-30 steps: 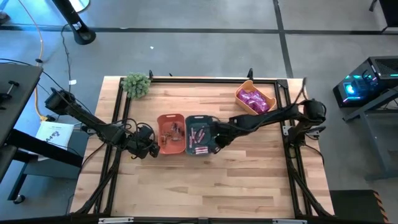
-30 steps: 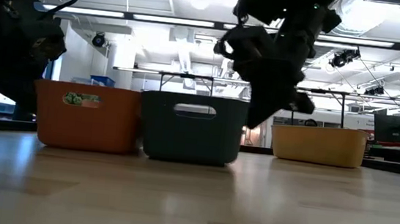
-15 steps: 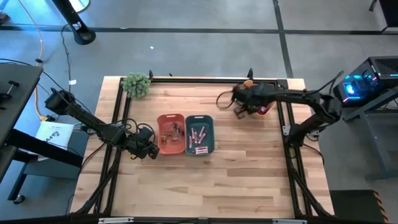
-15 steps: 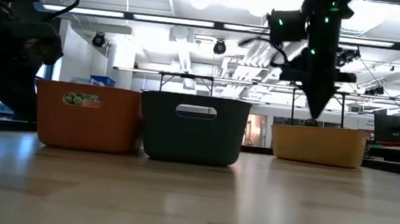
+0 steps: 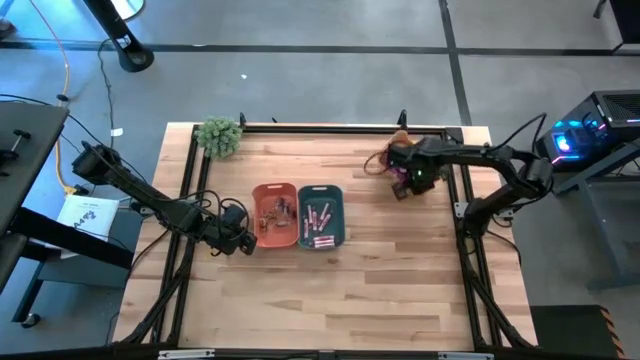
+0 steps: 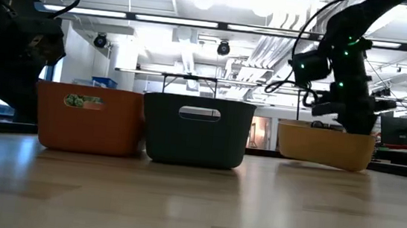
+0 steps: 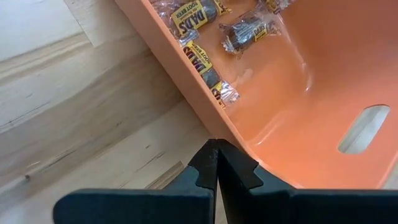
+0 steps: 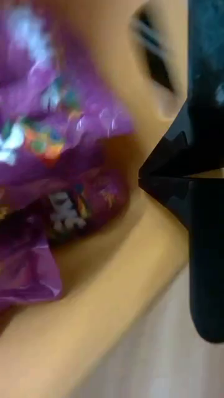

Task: Sort candy
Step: Adjust the bins on the table

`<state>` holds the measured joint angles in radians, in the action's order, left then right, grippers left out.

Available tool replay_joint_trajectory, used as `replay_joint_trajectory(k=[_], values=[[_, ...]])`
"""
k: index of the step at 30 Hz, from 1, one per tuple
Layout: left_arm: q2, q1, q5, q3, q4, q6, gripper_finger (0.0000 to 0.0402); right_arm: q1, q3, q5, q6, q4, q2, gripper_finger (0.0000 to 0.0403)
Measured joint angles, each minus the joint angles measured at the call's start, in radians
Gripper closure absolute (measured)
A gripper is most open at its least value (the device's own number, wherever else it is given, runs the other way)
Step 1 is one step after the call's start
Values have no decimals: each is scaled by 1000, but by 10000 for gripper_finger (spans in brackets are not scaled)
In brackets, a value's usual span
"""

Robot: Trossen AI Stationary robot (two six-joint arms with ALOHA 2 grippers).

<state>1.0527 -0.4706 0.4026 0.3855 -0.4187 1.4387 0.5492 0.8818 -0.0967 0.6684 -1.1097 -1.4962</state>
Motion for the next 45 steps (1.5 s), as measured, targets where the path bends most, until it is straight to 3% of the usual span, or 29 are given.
replay_joint_trajectory(k=[7, 12, 18, 22, 30, 35, 42, 45], values=[[0, 0, 14, 0, 6, 0, 401, -197, -38, 179, 108, 123, 1, 403], [0, 0, 14, 0, 5, -1, 401, -335, -14, 265, 270, 333, 0, 403], [0, 0, 25, 0, 5, -19, 401, -453, 2, 283, 449, 665, -1, 403], [0, 0, 39, 0, 3, -29, 401, -496, 2, 275, 501, 771, -32, 403], [0, 0, 49, 0, 4, -45, 401, -596, 2, 370, 529, 855, -125, 403], [0, 0, 50, 0, 4, -45, 401, -645, 2, 407, 530, 810, -103, 403], [0, 0, 50, 0, 3, -46, 401, -586, 2, 288, 501, 634, 28, 403], [-2, 1, -17, 0, -2, -94, 401, -532, 2, 266, 469, 641, 47, 403]])
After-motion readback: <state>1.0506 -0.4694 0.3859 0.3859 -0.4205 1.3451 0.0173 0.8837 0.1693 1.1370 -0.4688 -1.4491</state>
